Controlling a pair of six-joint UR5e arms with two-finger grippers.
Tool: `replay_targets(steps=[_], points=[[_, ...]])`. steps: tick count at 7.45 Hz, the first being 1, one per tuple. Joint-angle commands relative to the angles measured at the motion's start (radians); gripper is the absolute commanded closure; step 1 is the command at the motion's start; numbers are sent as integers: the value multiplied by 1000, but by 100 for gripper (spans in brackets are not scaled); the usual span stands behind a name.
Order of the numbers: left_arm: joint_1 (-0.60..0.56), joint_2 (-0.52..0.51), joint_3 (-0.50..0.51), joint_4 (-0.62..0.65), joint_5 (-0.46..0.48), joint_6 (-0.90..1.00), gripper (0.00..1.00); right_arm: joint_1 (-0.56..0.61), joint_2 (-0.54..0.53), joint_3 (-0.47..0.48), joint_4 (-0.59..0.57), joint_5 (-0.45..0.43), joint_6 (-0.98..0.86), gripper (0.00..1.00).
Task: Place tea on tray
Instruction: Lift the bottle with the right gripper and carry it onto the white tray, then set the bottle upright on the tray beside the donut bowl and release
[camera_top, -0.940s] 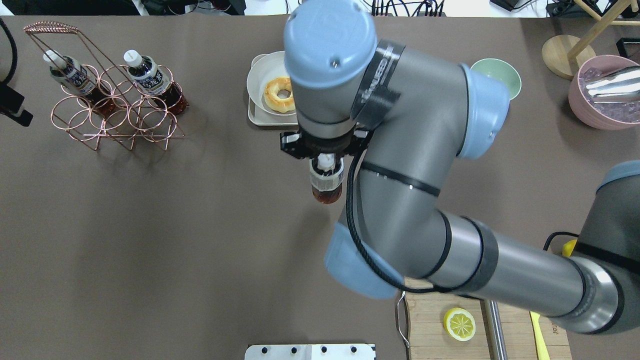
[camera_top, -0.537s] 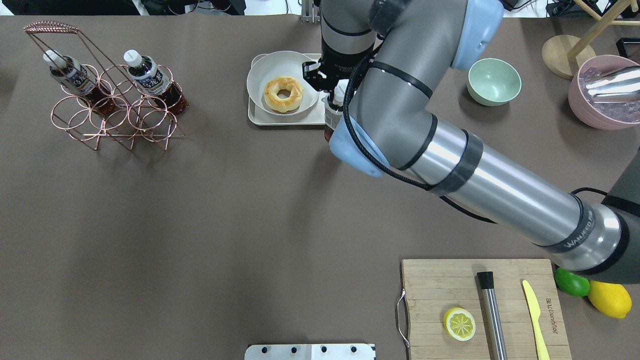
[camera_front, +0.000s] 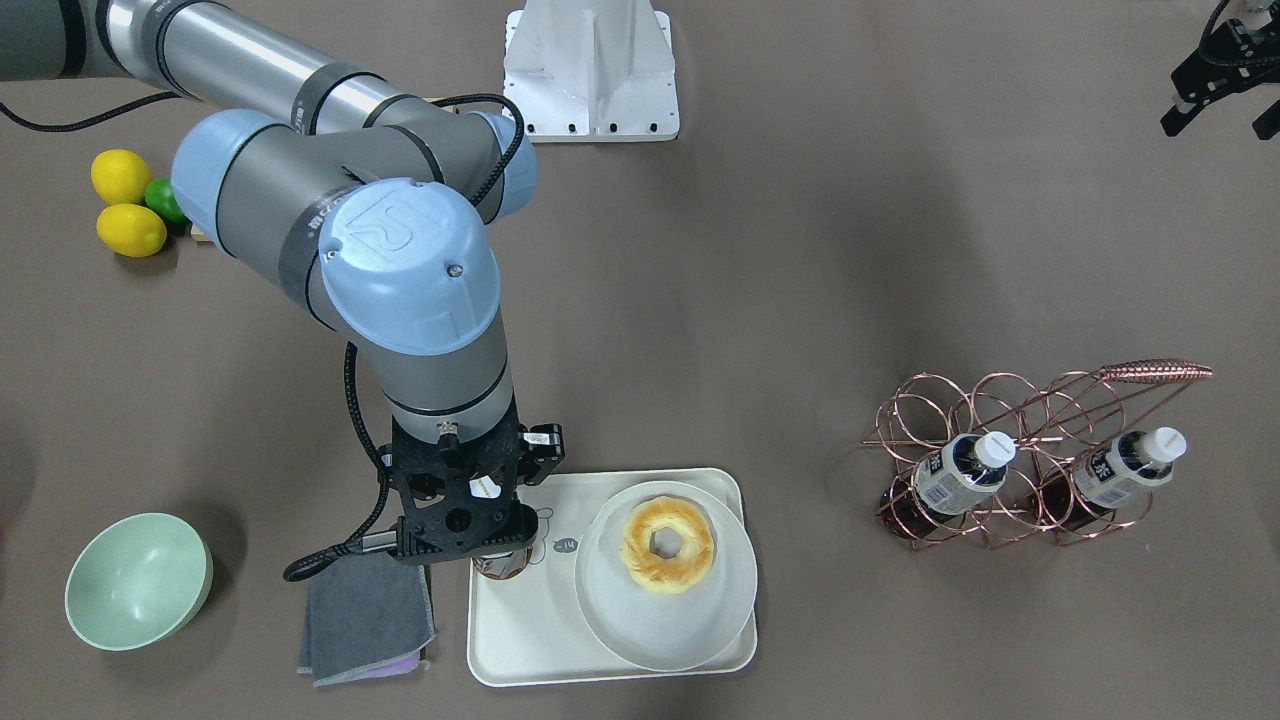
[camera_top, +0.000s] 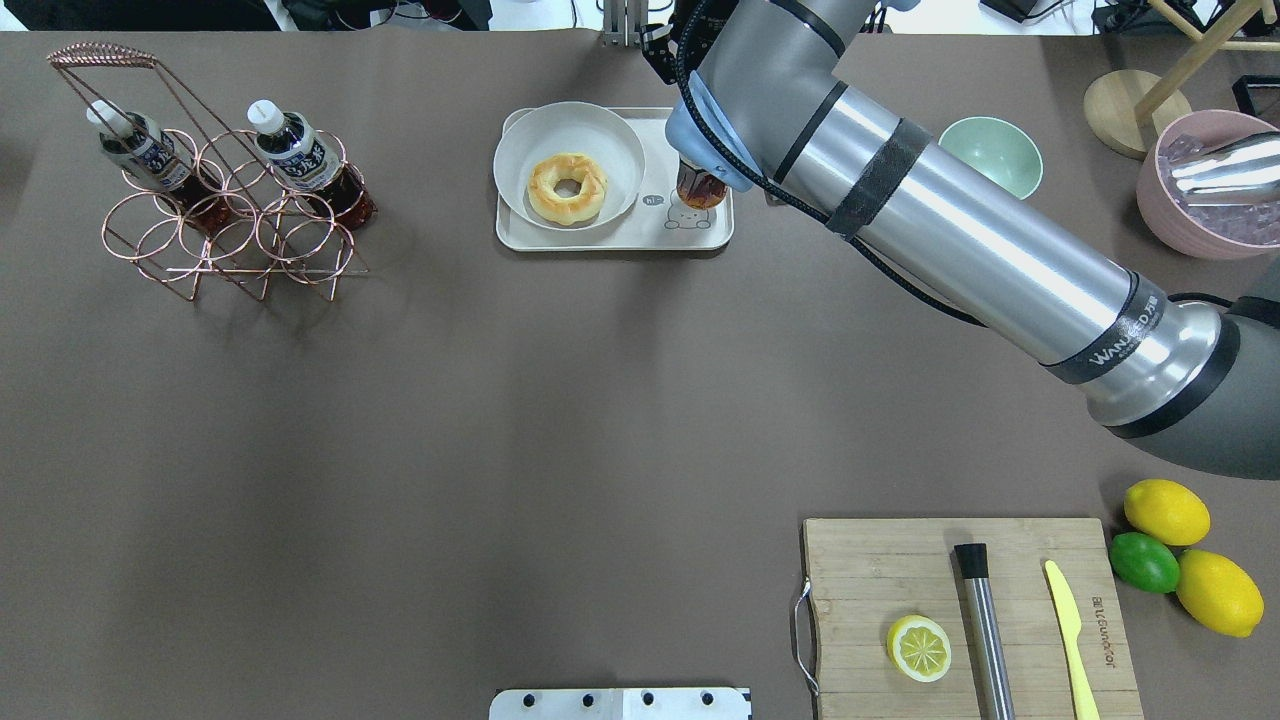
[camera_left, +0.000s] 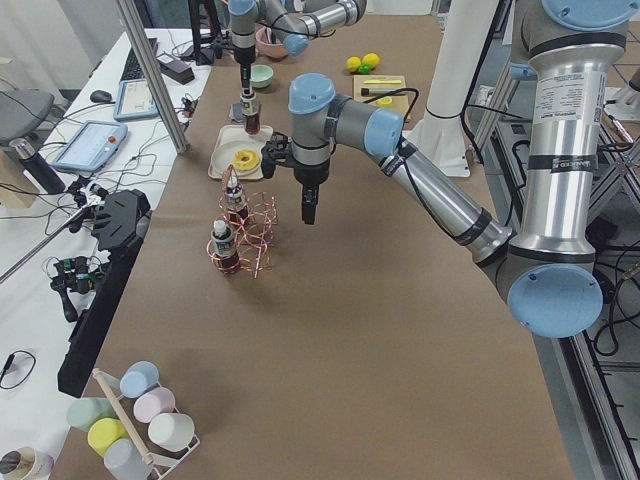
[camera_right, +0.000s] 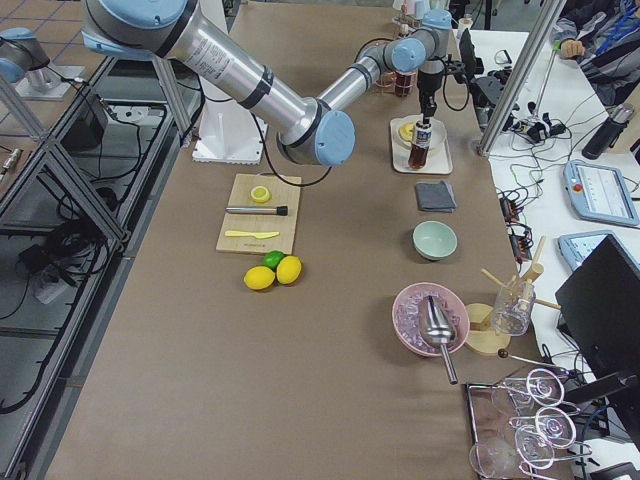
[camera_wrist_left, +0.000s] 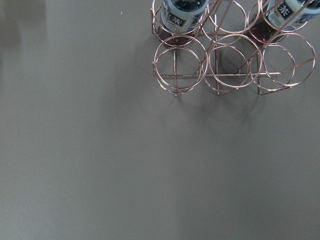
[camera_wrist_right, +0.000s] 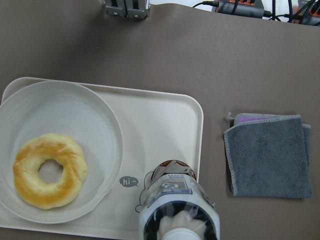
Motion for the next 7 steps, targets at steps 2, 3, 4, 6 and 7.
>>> replay_targets(steps=[2, 3, 4, 6, 7], points=[[0, 14, -20, -1, 0, 3, 4, 2, 17, -76, 90, 3, 6, 100], [0, 12, -20, -1, 0, 3, 4, 2, 42, -123, 110, 3, 8, 100], [0, 12, -20, -1, 0, 3, 4, 2, 47, -132, 112, 3, 6, 100], [0, 12, -18, -1, 0, 3, 4, -1, 46, -128, 112, 1, 6, 1], [0, 12, -17, -1, 0, 3, 4, 2, 47, -119, 111, 1, 8, 0]])
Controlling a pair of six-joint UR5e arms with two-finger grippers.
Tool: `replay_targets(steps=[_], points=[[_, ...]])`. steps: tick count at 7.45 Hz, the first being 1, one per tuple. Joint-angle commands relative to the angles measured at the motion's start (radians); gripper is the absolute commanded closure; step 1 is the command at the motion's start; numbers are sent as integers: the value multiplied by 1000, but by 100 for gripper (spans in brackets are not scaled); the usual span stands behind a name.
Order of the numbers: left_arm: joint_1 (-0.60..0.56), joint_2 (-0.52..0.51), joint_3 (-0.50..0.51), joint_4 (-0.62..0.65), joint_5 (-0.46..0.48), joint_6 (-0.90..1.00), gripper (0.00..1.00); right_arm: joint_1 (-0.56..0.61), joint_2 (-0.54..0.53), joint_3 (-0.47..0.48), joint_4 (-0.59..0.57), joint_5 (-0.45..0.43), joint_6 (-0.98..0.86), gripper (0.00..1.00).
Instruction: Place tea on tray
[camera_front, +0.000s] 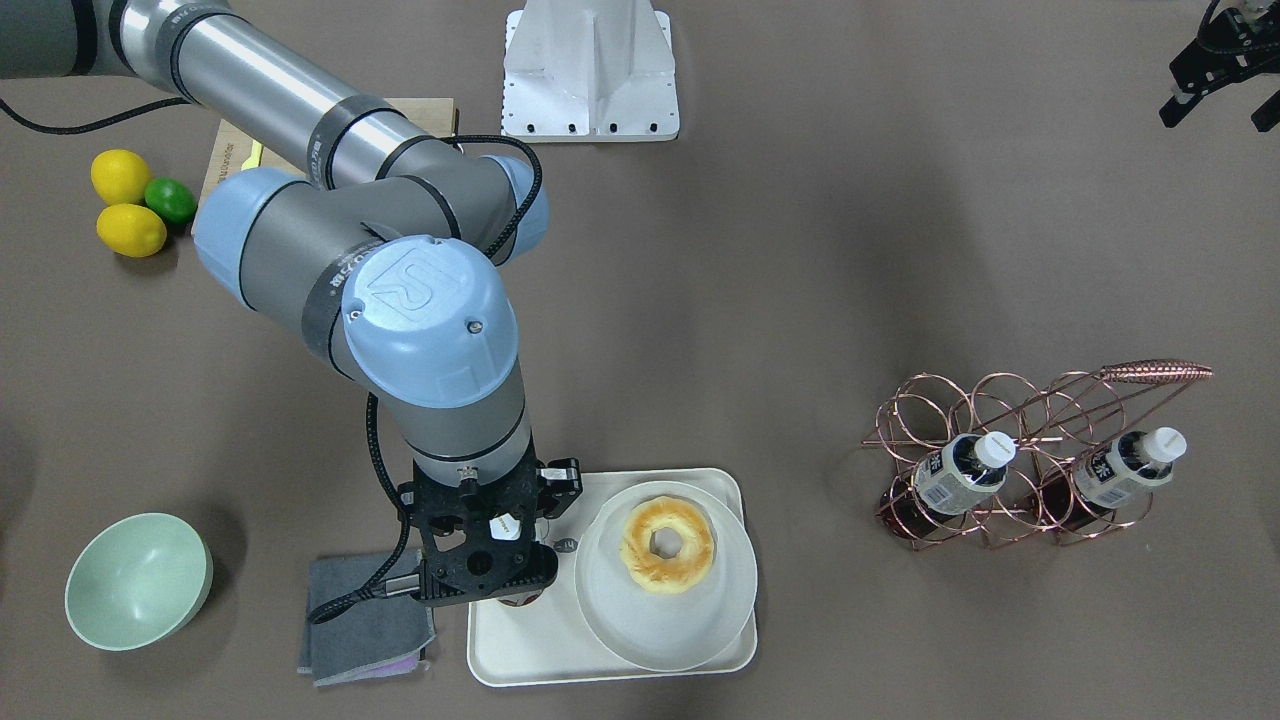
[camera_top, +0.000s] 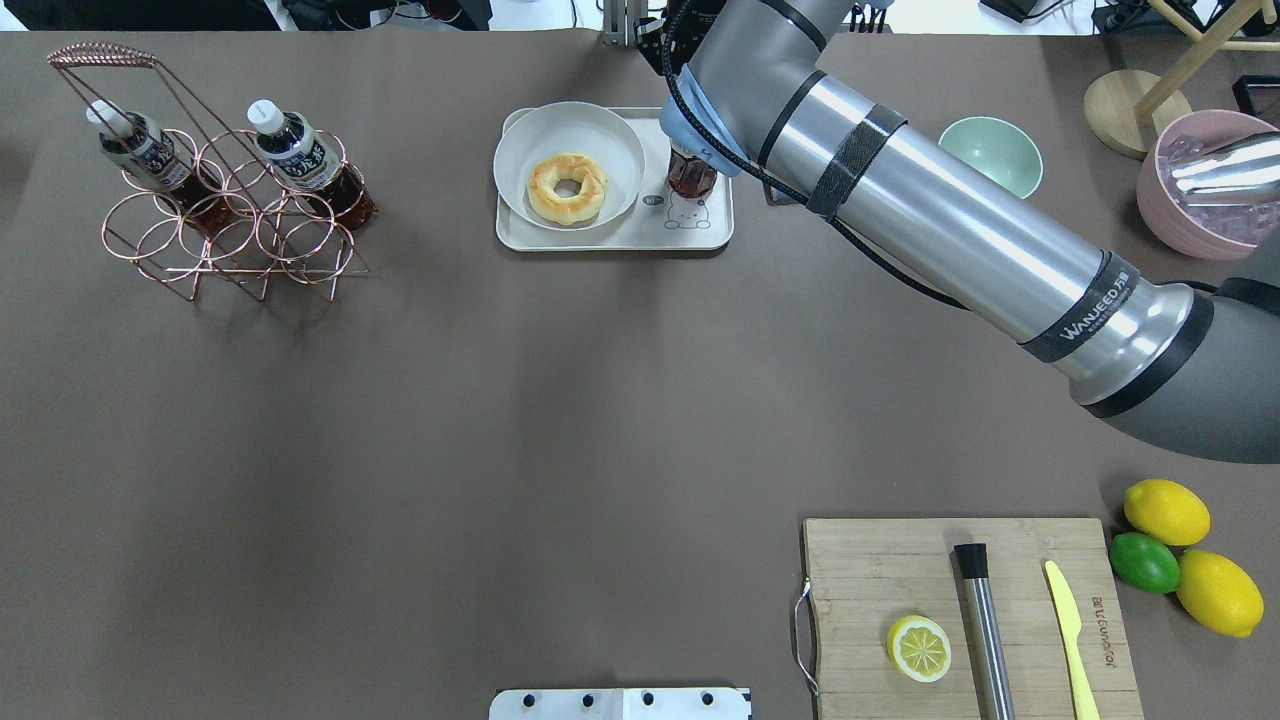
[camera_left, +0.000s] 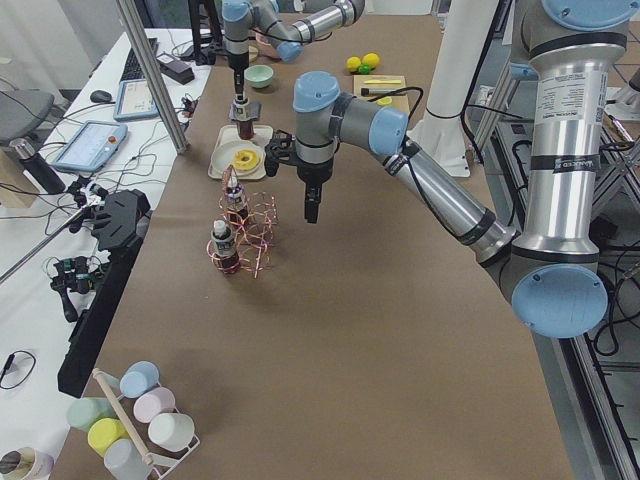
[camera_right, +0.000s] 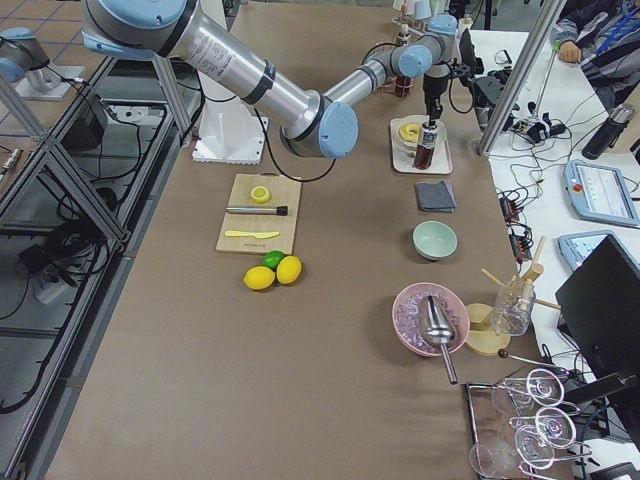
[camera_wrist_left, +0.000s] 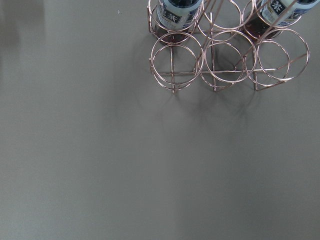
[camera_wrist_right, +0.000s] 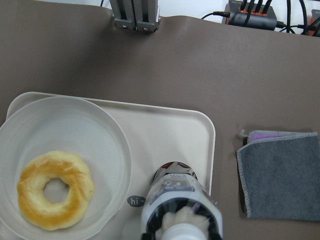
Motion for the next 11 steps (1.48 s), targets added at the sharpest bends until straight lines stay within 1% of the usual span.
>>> replay_targets(steps=[1, 2, 3, 4, 5, 6, 7, 8, 9, 10, 11], points=[[0, -3, 3, 0, 0, 0, 4, 6, -19, 69, -26, 8, 0, 0], [-3, 1, 2, -2, 3, 6, 4, 47, -71, 170, -110, 77, -15, 0], [-29, 4, 8, -8, 6, 61, 4, 98, -175, 317, -182, 137, -23, 0], [-55, 35, 19, -8, 9, 119, 4, 127, -311, 476, -224, 143, -122, 0], [-75, 58, 29, -8, 15, 176, 4, 182, -398, 581, -318, 143, -243, 0], [-83, 78, 42, -20, 64, 219, 4, 254, -497, 678, -388, 145, -375, 0], [-112, 110, 89, -73, 78, 317, 4, 327, -644, 762, -391, 186, -529, 0], [-171, 110, 148, -109, 78, 393, 4, 422, -752, 778, -391, 241, -716, 0], [-181, 112, 164, -117, 78, 411, 3, 493, -859, 779, -381, 243, -882, 0], [-176, 113, 204, -121, 75, 411, 3, 589, -926, 779, -382, 246, -1013, 0], [-175, 104, 247, -188, 68, 400, 3, 644, -1011, 777, -381, 240, -1131, 0]])
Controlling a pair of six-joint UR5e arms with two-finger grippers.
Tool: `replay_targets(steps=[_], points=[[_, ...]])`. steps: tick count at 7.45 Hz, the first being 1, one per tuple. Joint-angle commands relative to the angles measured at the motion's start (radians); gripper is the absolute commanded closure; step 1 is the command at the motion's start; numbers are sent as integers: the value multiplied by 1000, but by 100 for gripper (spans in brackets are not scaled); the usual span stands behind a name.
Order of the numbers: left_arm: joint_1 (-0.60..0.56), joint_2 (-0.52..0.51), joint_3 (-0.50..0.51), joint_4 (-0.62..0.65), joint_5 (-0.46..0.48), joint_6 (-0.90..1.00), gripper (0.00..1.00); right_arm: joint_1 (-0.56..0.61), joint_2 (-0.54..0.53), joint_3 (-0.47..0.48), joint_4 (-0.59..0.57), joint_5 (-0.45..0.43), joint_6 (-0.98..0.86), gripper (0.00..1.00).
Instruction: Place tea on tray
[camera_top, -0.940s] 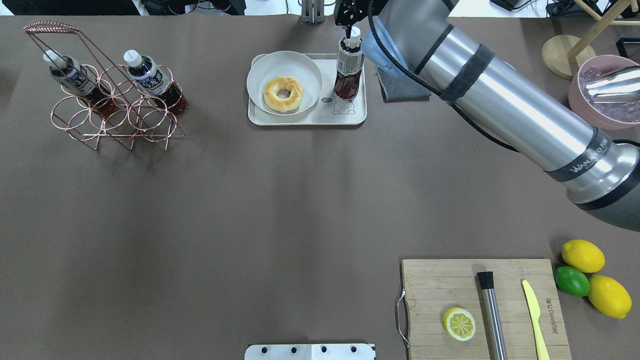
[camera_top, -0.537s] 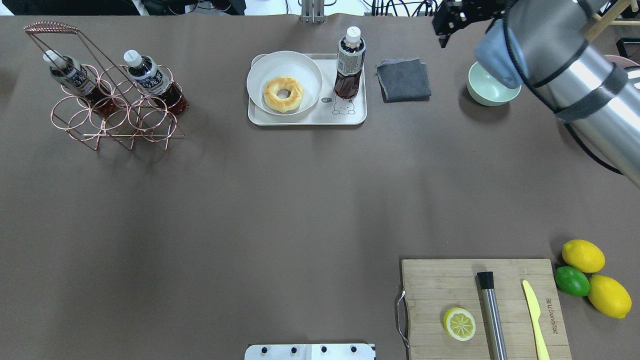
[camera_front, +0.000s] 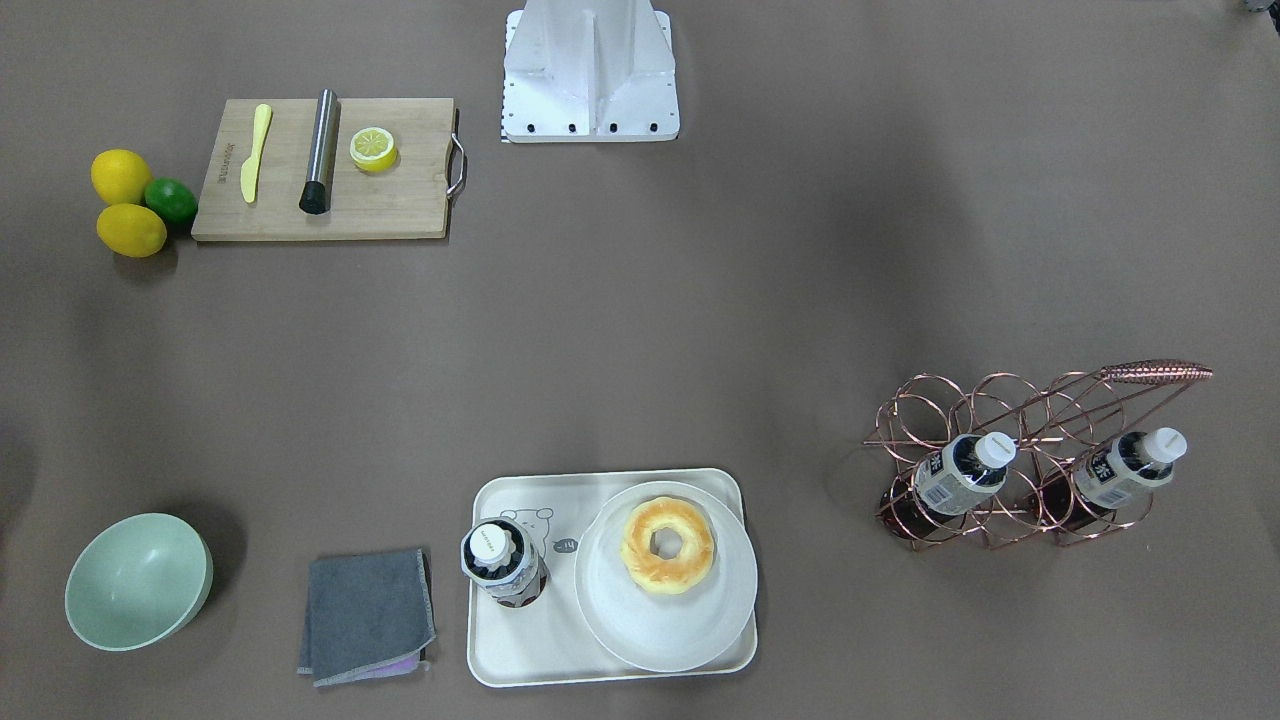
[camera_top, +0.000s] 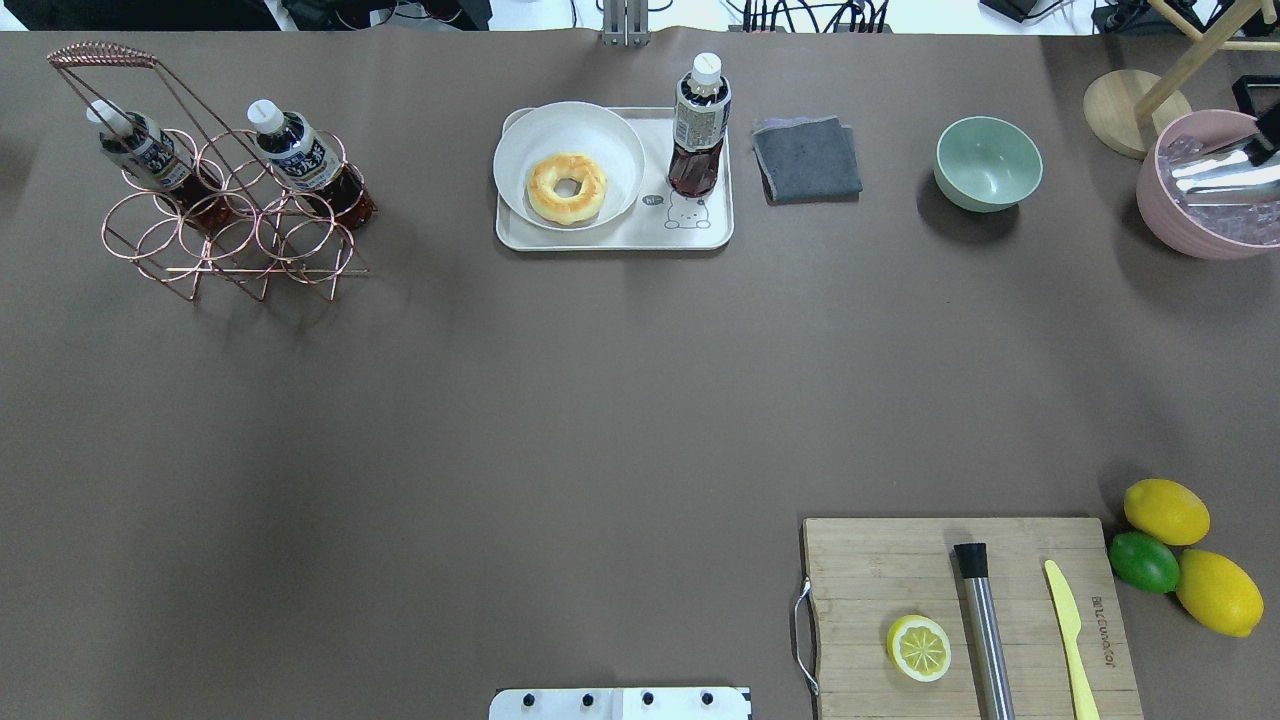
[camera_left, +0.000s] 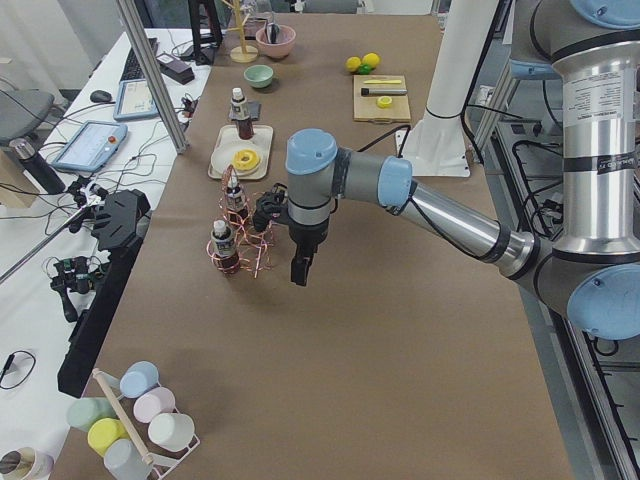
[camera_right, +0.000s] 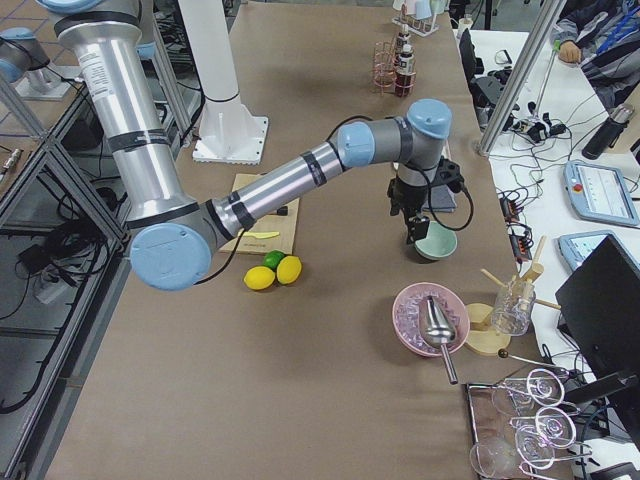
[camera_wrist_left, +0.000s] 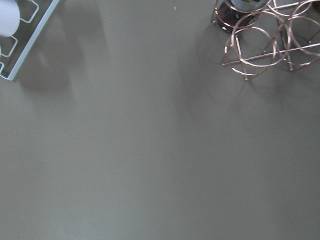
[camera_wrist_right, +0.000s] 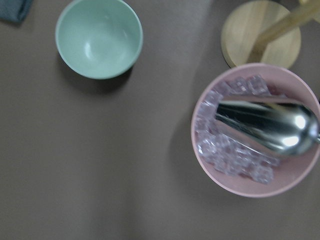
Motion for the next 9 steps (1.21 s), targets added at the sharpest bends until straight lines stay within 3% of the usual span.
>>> replay_targets(steps=[1, 2, 4, 8, 9], points=[[2, -16, 85, -110, -13, -41, 3, 163, -202, 4, 2, 0, -297, 0], [15, -72, 80, -107, -13, -125, 3, 170, -249, 1, 11, -7, -304, 0], [45, -89, 83, -110, -33, -167, 3, 194, -365, -2, 153, -2, -303, 0], [89, -93, 94, -119, -22, -218, 3, 234, -369, 26, 158, 6, -303, 0], [89, -94, 135, -132, -23, -207, 3, 234, -361, 27, 160, 7, -300, 0]])
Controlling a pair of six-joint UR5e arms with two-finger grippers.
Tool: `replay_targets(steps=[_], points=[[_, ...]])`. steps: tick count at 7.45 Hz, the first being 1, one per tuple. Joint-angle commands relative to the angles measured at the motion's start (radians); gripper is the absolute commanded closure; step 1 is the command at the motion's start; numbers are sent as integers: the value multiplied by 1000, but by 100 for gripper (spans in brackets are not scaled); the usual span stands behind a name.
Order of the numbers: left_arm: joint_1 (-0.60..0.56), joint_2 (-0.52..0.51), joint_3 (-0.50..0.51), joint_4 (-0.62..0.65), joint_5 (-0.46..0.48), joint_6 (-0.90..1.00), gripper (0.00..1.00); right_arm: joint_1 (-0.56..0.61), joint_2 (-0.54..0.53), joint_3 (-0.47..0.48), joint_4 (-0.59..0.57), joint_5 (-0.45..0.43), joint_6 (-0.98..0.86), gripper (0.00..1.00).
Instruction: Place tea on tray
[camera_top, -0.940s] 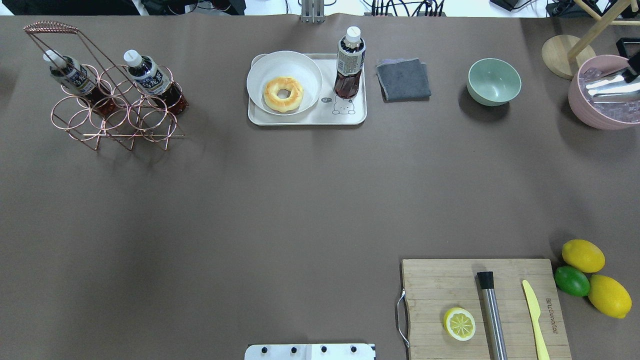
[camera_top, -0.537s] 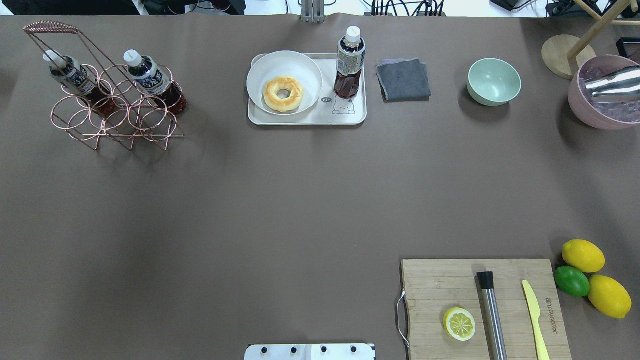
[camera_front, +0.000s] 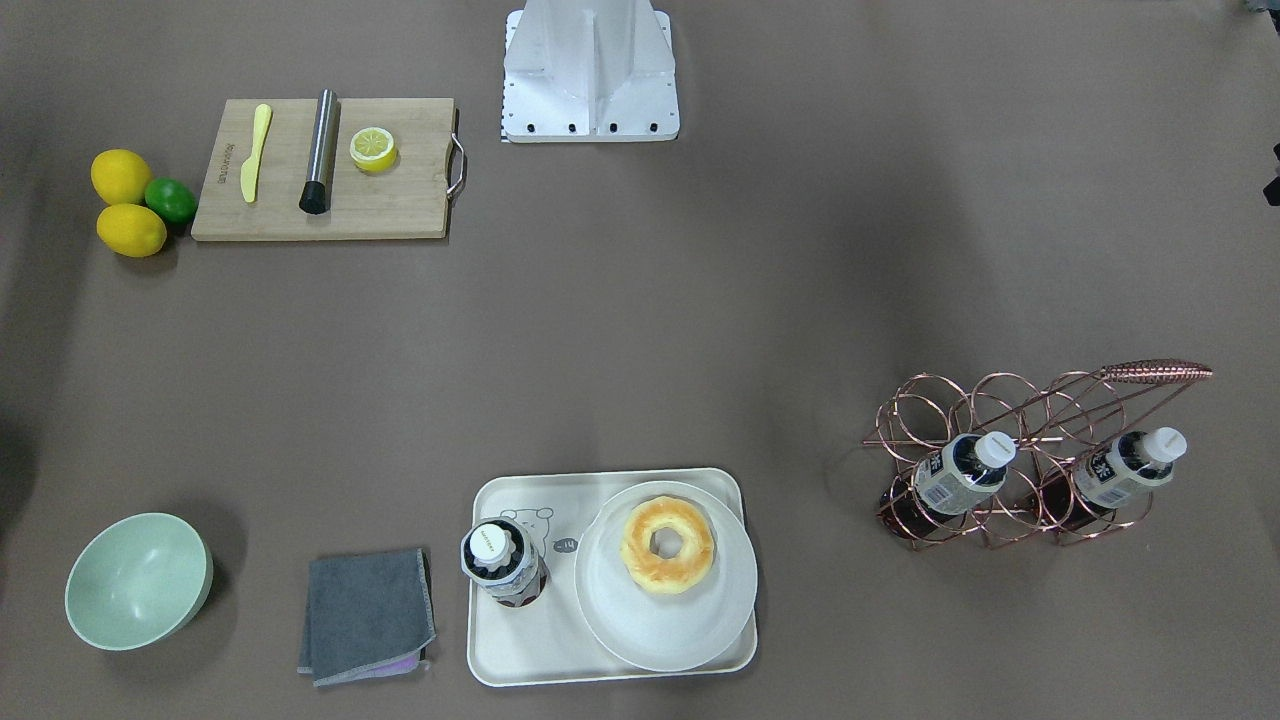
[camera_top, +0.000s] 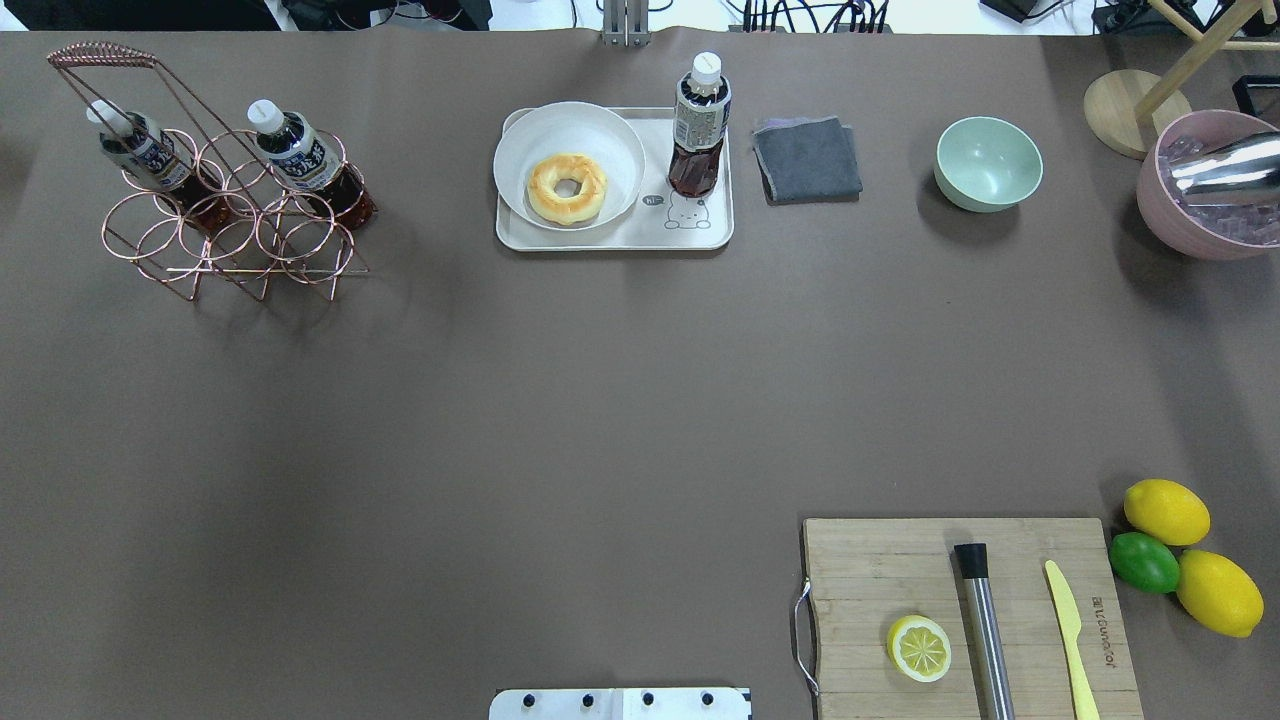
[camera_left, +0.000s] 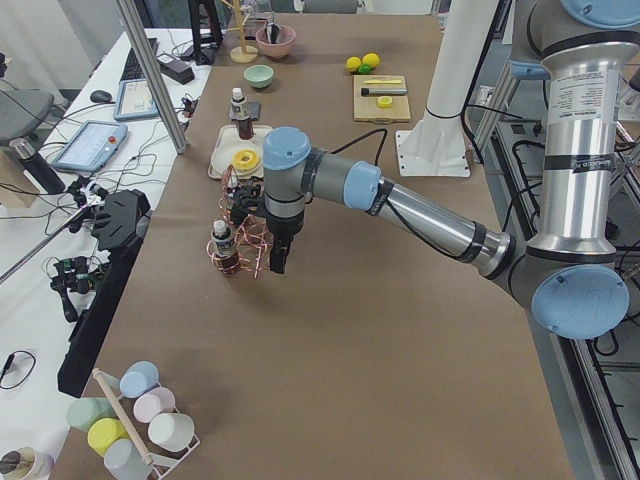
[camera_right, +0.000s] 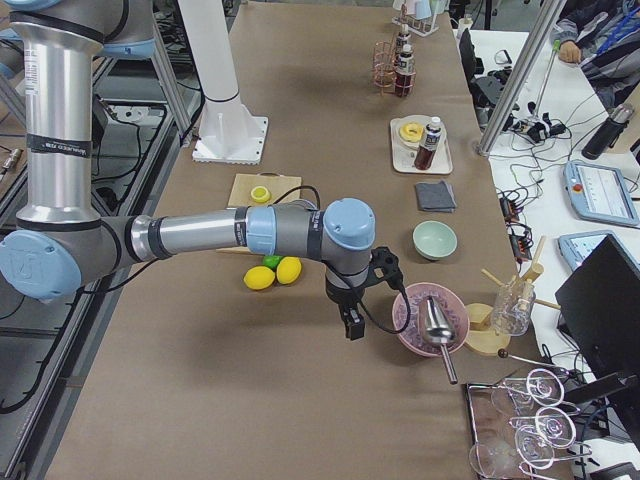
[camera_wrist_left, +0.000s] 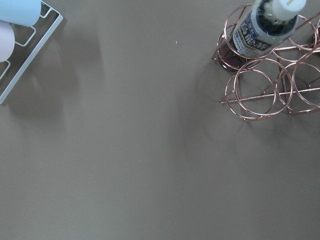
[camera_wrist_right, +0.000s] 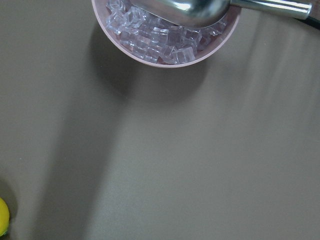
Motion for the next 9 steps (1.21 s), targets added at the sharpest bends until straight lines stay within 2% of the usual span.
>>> replay_targets(steps=[1, 2, 5, 9], points=[[20, 13, 90, -70, -2, -1, 3, 3, 15, 5, 0, 1, 4, 0], [14, 16, 113, -99, -6, -2, 3, 3, 18, 2, 1, 1, 5, 0], [-62, 39, 127, -81, -75, 80, 3, 1, 6, -2, 0, 1, 8, 0], [-95, 86, 110, -90, -75, 108, 3, 3, 4, 8, 3, 27, 13, 0]])
